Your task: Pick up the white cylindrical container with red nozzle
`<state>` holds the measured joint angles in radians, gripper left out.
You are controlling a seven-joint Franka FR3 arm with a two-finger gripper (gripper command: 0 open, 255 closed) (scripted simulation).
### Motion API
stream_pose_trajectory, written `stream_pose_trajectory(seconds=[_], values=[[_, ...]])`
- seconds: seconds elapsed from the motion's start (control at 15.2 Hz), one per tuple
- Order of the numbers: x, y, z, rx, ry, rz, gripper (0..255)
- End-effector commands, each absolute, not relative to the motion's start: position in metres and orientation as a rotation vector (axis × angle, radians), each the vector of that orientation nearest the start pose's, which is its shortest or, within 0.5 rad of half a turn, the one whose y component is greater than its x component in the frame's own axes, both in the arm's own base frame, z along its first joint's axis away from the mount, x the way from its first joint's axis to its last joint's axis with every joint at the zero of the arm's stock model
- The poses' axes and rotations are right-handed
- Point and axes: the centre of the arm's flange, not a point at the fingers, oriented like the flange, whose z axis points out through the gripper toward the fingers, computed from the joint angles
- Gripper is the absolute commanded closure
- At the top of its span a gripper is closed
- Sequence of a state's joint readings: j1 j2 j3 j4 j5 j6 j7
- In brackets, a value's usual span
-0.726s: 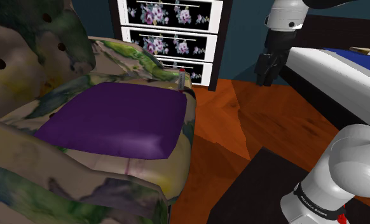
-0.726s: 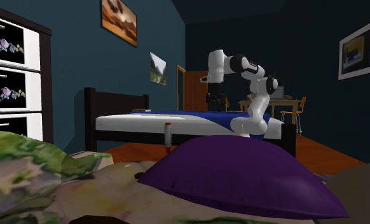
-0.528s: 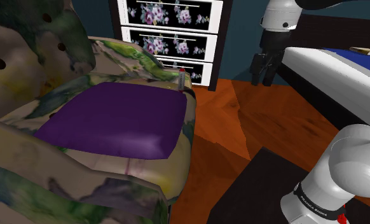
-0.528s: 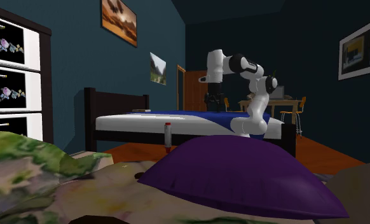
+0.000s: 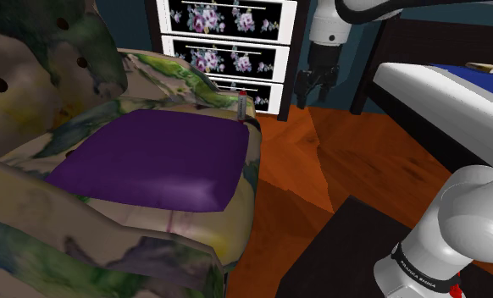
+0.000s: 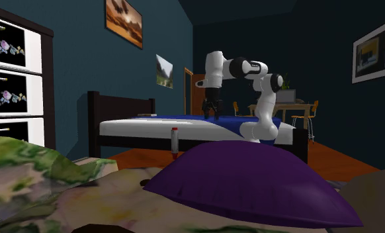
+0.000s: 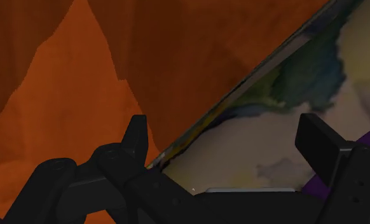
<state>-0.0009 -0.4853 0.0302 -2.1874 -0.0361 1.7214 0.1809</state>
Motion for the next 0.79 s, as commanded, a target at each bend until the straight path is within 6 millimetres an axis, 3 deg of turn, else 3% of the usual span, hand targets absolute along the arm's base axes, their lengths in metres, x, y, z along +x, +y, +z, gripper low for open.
stream_pose_trajectory(seconds=[0.0,0.73], values=[[0.433,0.016,0.576,-3.174,0.244,-0.064,0],[0.563,0.039,0.566,-3.144,0.273,-0.187,0]])
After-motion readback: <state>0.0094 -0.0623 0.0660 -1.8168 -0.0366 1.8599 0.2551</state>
